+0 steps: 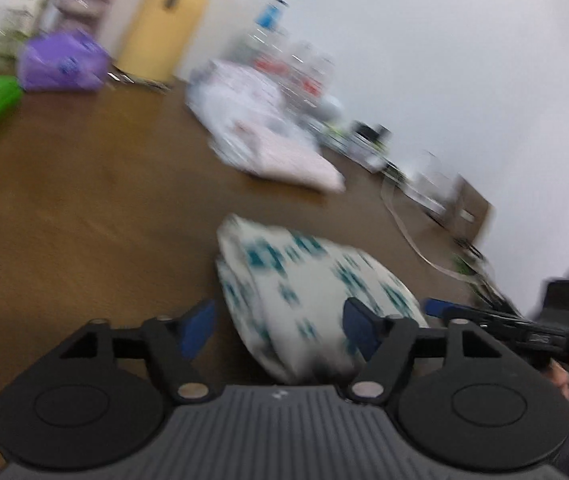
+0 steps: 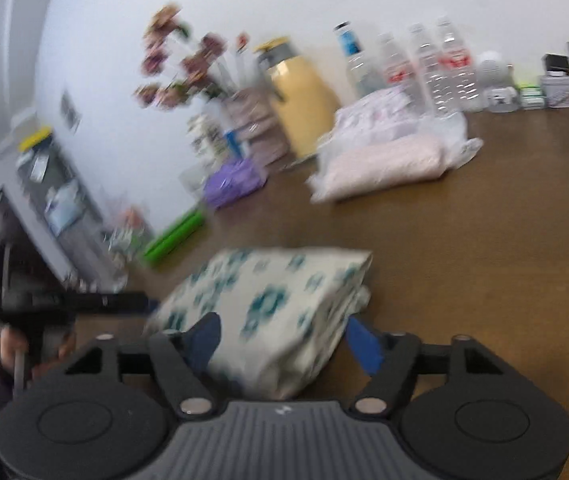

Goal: Fold clothes
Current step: 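Lift the folded shirt bundle with both grippers and carry it beside the pink clothes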

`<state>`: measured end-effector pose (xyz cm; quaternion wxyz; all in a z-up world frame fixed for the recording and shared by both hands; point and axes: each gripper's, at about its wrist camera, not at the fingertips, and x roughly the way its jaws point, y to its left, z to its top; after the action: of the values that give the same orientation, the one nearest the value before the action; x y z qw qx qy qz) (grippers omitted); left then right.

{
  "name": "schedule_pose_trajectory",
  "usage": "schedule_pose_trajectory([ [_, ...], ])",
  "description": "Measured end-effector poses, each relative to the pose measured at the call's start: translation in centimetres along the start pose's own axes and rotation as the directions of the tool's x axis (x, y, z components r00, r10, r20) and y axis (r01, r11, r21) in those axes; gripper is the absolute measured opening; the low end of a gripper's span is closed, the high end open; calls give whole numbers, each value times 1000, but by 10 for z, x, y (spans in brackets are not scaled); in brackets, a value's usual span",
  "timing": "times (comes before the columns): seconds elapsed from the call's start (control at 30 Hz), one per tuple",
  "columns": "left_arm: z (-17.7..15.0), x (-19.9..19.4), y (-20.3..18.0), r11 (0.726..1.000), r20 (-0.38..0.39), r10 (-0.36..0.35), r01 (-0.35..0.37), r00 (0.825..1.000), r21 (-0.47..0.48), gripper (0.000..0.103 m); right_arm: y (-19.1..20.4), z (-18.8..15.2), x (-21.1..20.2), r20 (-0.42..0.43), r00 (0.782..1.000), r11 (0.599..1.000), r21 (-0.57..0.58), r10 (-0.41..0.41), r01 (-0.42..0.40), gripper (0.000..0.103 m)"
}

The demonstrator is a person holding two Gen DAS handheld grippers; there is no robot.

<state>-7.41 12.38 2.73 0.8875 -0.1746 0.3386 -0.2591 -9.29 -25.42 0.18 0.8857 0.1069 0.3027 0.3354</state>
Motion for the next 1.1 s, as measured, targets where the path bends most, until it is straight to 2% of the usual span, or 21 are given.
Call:
schedule_pose_trajectory([
  [0.1, -11, 8, -11, 996, -32, -2, 4, 999, 84, 72, 9, -11, 6, -43, 999, 997, -71, 12, -15, 69],
  [0.17, -16, 15, -18, 989, -55, 8, 0, 998, 145, 70, 16, -14, 10, -59, 998, 992, -127, 1, -8, 56],
  [0.2, -17, 18, -23, 984, -67, 18, -6, 998, 177, 60, 18, -14, 12, -59, 998, 989, -148, -11, 2, 52],
  [0.23, -18, 20, -25, 980, -65, 20, -7, 998, 200, 46, 19, -14, 15, -58, 998, 986, -168, -23, 13, 45],
  [0.33, -17, 28, -24, 981, -79, 34, -19, 996, 192, 37, 11, -8, 20, -56, 998, 988, -154, -38, 29, 41],
  [0.57, 6, 62, -28, 980, -92, 78, -59, 993, 190, 36, -6, 23, 40, -72, 987, 983, -124, -143, 133, 38],
  [0.7, 27, 86, -26, 976, -102, 96, -73, 990, 206, 36, -21, 46, 56, -89, 982, 980, -123, -166, 154, 38],
  [0.8, 40, 96, -22, 975, -102, 108, -86, 989, 204, 37, -31, 64, 64, -122, 982, 985, -115, -141, 127, 41],
  [0.83, 43, 96, -19, 977, -101, 108, -87, 989, 196, 40, -37, 72, 59, -111, 986, 987, -109, -127, 115, 50],
  [0.87, 43, 94, -17, 979, -99, 100, -79, 990, 189, 44, -42, 80, 52, -95, 989, 989, -101, -113, 103, 66],
  [0.93, 40, 89, -15, 978, -83, 81, -63, 993, 201, 53, -61, 105, 44, -29, 988, 987, -72, -149, 146, 87],
  [1.03, 42, 90, -13, 980, -76, 64, -48, 995, 196, 53, -106, 150, 67, -2, 978, 977, 48, -209, 209, 89],
  [1.1, 43, 94, -14, 981, -77, 58, -43, 995, 189, 53, -131, 175, 102, -9, 976, 971, 96, -219, 218, 87],
])
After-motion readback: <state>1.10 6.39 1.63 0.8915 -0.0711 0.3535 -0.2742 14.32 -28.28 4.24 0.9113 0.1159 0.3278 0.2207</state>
